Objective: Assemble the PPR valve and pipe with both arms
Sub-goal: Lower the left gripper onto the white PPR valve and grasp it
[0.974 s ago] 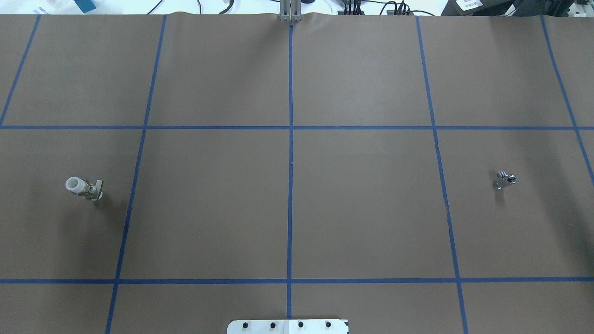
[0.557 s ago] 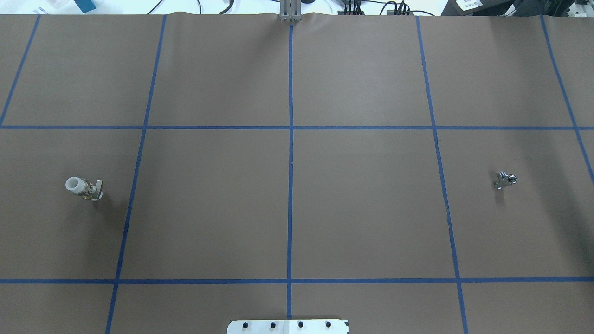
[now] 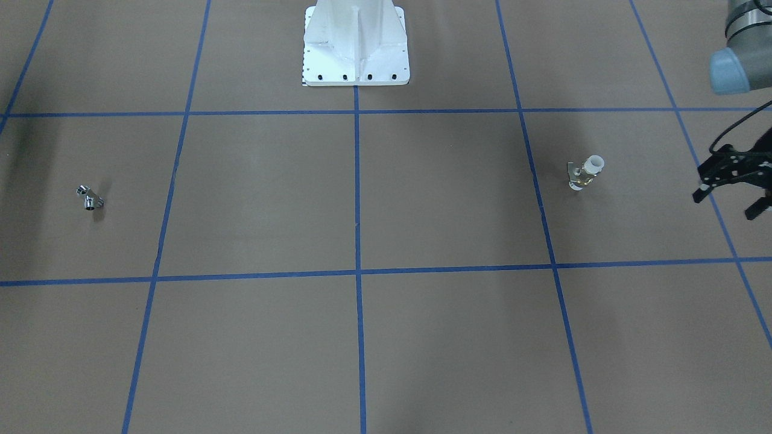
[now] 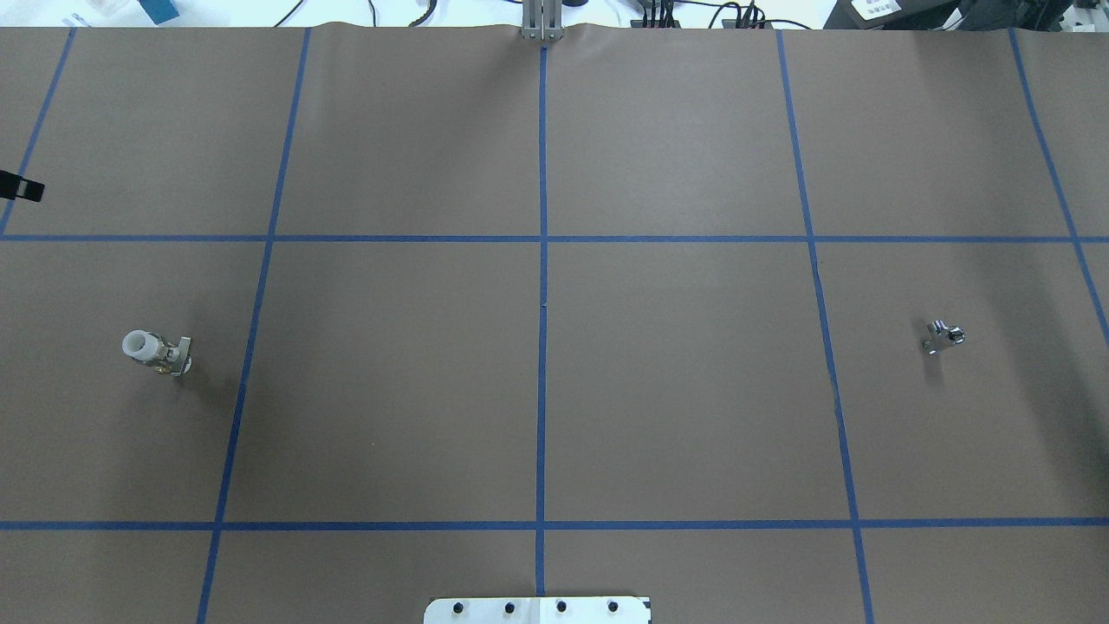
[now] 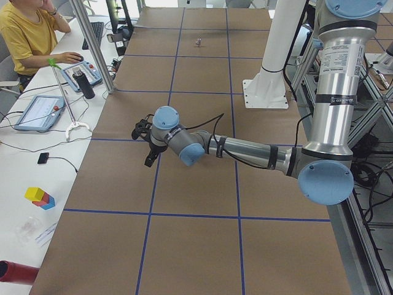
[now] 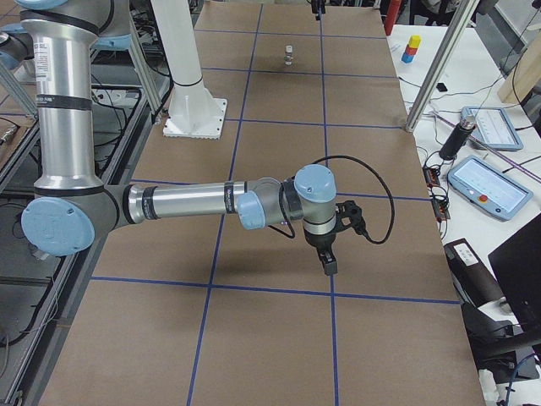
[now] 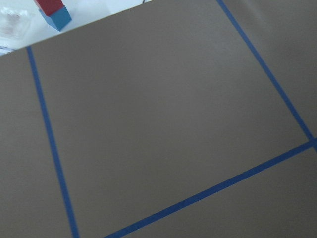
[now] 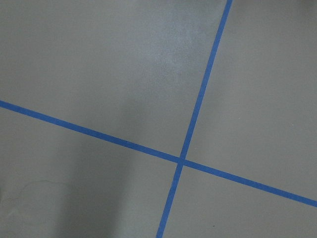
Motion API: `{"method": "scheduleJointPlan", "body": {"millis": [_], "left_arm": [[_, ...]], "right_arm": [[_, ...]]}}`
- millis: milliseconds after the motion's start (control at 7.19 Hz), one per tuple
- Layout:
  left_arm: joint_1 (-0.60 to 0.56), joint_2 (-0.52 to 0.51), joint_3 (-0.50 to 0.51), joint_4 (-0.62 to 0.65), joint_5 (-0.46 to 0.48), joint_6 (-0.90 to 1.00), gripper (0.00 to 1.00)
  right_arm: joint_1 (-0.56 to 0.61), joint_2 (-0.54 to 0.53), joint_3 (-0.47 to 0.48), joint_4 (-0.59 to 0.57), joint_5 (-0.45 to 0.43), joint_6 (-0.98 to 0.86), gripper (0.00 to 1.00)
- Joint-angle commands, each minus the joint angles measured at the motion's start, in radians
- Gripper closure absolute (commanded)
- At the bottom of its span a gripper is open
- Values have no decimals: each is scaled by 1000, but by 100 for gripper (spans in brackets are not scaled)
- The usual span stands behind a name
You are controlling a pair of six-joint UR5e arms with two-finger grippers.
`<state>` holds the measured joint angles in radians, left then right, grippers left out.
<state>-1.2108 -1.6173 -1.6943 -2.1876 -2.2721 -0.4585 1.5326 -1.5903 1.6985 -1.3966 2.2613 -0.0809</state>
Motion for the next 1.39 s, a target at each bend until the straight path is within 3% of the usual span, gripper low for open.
{"method": "scheduleJointPlan", "body": {"millis": [0, 278, 1113, 1253], "left_arm": [[216, 46, -124, 17, 122, -264, 0], [298, 121, -215, 60, 175, -318, 0], [384, 132, -188, 65, 246, -313, 1], [385, 131, -188, 65, 246, -313, 11]], "right_arm": [[0, -2, -2, 1, -3, 0, 1], [0, -2, -3, 1, -3, 0, 1], [0, 1, -10, 1, -11, 1, 1], [0, 1, -10, 1, -11, 1, 1]]}}
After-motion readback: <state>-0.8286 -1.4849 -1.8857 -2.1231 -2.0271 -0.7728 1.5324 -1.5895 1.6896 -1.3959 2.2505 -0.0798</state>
